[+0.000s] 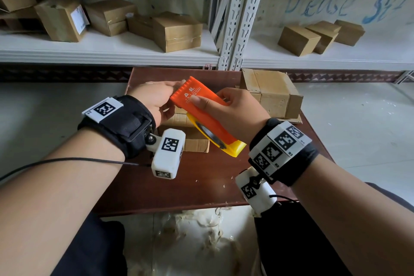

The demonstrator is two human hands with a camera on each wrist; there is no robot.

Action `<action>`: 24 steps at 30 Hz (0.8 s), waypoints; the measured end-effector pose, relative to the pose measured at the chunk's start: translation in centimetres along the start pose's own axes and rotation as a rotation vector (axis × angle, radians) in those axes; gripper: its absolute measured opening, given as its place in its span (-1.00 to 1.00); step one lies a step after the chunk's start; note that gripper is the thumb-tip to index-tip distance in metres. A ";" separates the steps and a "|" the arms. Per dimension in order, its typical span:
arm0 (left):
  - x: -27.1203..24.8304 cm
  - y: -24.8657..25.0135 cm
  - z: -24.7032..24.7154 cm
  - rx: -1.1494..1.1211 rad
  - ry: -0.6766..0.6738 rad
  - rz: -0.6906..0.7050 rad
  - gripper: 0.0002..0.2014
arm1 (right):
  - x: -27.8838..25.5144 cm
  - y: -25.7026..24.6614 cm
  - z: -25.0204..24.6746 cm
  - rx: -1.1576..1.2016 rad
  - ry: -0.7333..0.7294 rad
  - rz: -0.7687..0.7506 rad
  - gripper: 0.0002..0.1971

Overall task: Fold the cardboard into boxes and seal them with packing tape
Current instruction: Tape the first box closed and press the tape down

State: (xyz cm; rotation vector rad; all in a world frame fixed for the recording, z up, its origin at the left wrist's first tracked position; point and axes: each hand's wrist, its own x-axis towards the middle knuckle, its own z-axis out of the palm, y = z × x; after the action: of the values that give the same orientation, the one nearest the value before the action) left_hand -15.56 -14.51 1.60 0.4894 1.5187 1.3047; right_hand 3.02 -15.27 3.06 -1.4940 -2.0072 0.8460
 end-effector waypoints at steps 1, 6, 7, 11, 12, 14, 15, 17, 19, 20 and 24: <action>0.0 0.0 -0.1 0.004 -0.002 0.000 -0.81 | 0.0 0.0 0.0 0.001 -0.001 0.000 -0.40; 0.0 0.2 -0.8 0.029 -0.013 0.020 -0.89 | -0.2 -0.3 0.0 0.008 -0.007 -0.009 -0.40; 0.0 0.2 -0.9 0.035 -0.015 0.023 -0.90 | -0.2 -0.3 0.1 0.006 -0.008 -0.010 -0.40; 0.1 0.1 -1.5 0.056 -0.008 0.025 -0.88 | -0.2 -0.4 0.4 -0.005 -0.024 -0.012 -0.39; 0.1 0.1 -1.5 0.058 -0.007 0.028 -0.87 | -0.2 -0.4 0.4 -0.008 -0.028 -0.013 -0.39; 0.0 0.1 -1.7 0.069 -0.013 0.041 -0.89 | -0.2 -0.4 0.5 -0.014 -0.027 -0.018 -0.39; 0.1 0.1 -1.8 0.081 -0.020 0.052 -0.90 | -0.2 -0.3 0.6 -0.017 -0.027 -0.019 -0.40; 0.1 0.0 -2.0 0.117 -0.025 0.089 -0.93 | -0.2 -0.1 0.9 -0.020 -0.031 -0.019 -0.39; 0.0 -0.3 -2.1 0.193 -0.011 0.181 -0.95 | -0.1 0.3 1.2 -0.034 -0.032 -0.014 -0.36; -0.1 -0.5 -2.1 0.245 0.003 0.250 -0.95 | 0.0 0.5 1.3 -0.051 -0.033 -0.008 -0.35; -0.4 -1.0 -2.3 0.328 -0.012 0.441 -0.93 | 0.2 1.0 1.4 -0.090 -0.078 0.027 -0.34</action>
State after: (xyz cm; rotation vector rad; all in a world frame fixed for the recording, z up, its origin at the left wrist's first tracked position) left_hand -17.08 -16.24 0.65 1.0893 1.6821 1.3771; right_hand 2.59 -15.10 1.39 -1.5630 -2.1117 0.8463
